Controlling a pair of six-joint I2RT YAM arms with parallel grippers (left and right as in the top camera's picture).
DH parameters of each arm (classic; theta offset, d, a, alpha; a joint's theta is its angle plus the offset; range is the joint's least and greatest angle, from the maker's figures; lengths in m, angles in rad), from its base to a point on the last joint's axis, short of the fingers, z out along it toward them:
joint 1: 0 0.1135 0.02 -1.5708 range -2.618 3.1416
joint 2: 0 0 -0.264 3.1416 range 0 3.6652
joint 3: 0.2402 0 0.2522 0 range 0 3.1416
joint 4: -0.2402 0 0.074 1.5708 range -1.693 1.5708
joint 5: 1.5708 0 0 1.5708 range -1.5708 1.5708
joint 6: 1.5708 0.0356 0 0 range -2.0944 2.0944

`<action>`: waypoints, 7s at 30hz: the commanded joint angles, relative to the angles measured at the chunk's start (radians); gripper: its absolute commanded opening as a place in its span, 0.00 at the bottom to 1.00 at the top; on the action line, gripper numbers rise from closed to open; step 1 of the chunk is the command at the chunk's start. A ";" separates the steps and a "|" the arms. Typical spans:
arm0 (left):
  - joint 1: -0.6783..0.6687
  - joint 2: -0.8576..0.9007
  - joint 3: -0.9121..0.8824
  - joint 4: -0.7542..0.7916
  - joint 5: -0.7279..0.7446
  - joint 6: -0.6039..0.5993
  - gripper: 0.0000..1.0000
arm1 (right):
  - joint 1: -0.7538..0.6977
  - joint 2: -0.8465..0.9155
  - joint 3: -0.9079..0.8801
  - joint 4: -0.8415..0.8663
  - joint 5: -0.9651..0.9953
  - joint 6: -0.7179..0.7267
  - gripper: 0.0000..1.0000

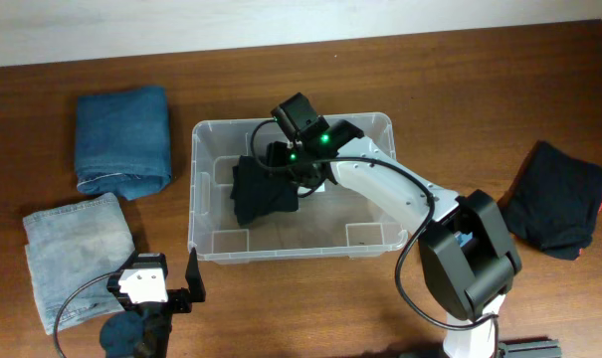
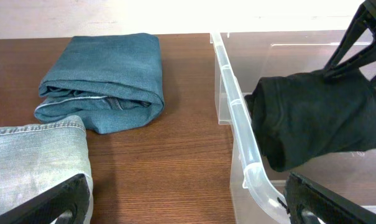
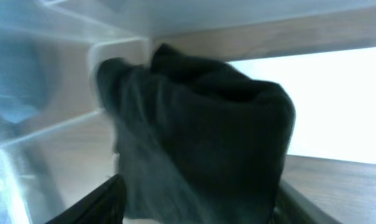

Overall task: Pack container
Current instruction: 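Carry the black shirt into the clear container and lower it, then open the right gripper and withdraw to the black red-lined garment, then grasp the black garment with red lining with the right gripper, then place the black red-lined garment into the container and release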

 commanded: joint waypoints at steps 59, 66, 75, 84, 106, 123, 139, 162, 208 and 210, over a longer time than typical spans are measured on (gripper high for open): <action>-0.001 -0.004 -0.013 -0.002 0.000 0.016 1.00 | -1.700 0.238 -0.001 -0.284 -0.352 -0.735 0.99; -0.001 -0.004 -0.013 -0.001 0.000 0.016 1.00 | -1.700 0.305 -0.027 -0.274 -0.485 -0.793 0.93; -0.001 -0.004 -0.013 -0.002 0.000 0.016 1.00 | -1.700 0.305 -0.069 -0.238 -0.468 -0.801 0.56; -0.001 -0.004 -0.013 -0.002 0.000 0.016 1.00 | -1.701 0.305 -0.070 -0.258 -0.353 -0.695 0.28; -0.001 -0.004 -0.013 -0.002 0.000 0.016 1.00 | -1.453 -0.298 -0.069 -0.330 -0.911 -0.661 0.04; -0.001 -0.004 -0.013 -0.002 0.000 0.016 1.00 | -0.608 -0.643 -0.069 -0.170 -0.815 -0.455 0.04; -0.001 -0.004 -0.013 -0.002 0.000 0.016 1.00 | -0.158 -0.415 -0.070 -0.029 -0.554 -0.346 0.04; -0.001 -0.004 -0.013 -0.002 0.000 0.016 1.00 | -0.148 -0.215 -0.070 -0.438 -0.471 -1.415 0.04; -0.001 -0.004 -0.013 -0.002 0.000 0.016 1.00 | -0.056 -0.110 -0.224 0.061 0.108 -0.657 0.04; -0.001 -0.004 -0.013 -0.002 0.000 0.016 1.00 | -0.076 -0.110 -0.224 0.095 0.097 -0.649 0.04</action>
